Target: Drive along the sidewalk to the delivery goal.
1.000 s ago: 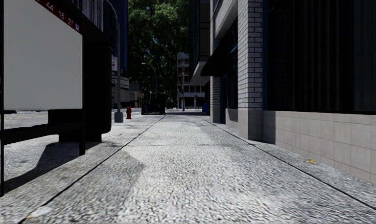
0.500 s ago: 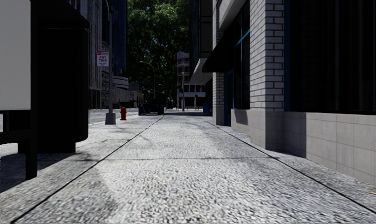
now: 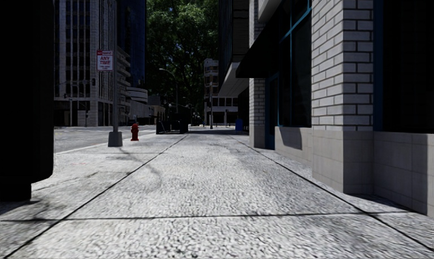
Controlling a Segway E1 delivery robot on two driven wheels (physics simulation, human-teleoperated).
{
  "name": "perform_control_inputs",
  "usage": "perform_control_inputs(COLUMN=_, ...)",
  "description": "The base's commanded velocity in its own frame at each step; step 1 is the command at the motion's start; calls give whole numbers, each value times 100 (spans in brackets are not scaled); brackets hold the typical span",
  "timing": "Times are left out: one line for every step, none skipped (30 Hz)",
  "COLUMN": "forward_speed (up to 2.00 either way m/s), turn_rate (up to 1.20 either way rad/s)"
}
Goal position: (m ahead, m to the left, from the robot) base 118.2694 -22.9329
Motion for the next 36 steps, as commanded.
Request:
perform_control_inputs(forward_speed=200, turn_rate=0)
perform_control_inputs(forward_speed=200, turn_rate=0)
perform_control_inputs(forward_speed=200, turn_rate=0)
perform_control_inputs(forward_speed=200, turn_rate=0)
perform_control_inputs(forward_speed=200, turn_rate=0)
perform_control_inputs(forward_speed=200, turn_rate=0)
perform_control_inputs(forward_speed=200, turn_rate=0)
perform_control_inputs(forward_speed=200, turn_rate=0)
perform_control_inputs(forward_speed=200, turn_rate=0)
perform_control_inputs(forward_speed=200, turn_rate=0)
perform_control_inputs(forward_speed=200, turn_rate=0)
perform_control_inputs(forward_speed=200, turn_rate=0)
perform_control_inputs(forward_speed=200, turn_rate=0)
perform_control_inputs(forward_speed=200, turn_rate=0)
perform_control_inputs(forward_speed=200, turn_rate=0)
perform_control_inputs(forward_speed=200, turn_rate=0)
perform_control_inputs(forward_speed=200, turn_rate=0)
perform_control_inputs(forward_speed=200, turn_rate=0)
perform_control_inputs(forward_speed=200, turn_rate=0)
perform_control_inputs(forward_speed=200, turn_rate=0)
perform_control_inputs(forward_speed=200, turn_rate=0)
perform_control_inputs(forward_speed=200, turn_rate=0)
perform_control_inputs(forward_speed=200, turn_rate=0)
perform_control_inputs(forward_speed=200, turn_rate=0)
perform_control_inputs(forward_speed=200, turn_rate=0)
perform_control_inputs(forward_speed=200, turn_rate=0)
perform_control_inputs(forward_speed=200, turn_rate=0)
perform_control_inputs(forward_speed=200, turn_rate=0)
perform_control_inputs(forward_speed=200, turn_rate=0)
perform_control_inputs(forward_speed=200, turn_rate=0)
perform_control_inputs(forward_speed=200, turn_rate=0)
perform_control_inputs(forward_speed=200, turn_rate=0)
perform_control_inputs(forward_speed=200, turn_rate=0)
perform_control_inputs(forward_speed=200, turn_rate=0)
perform_control_inputs(forward_speed=200, turn_rate=0)
perform_control_inputs(forward_speed=200, turn_rate=0)
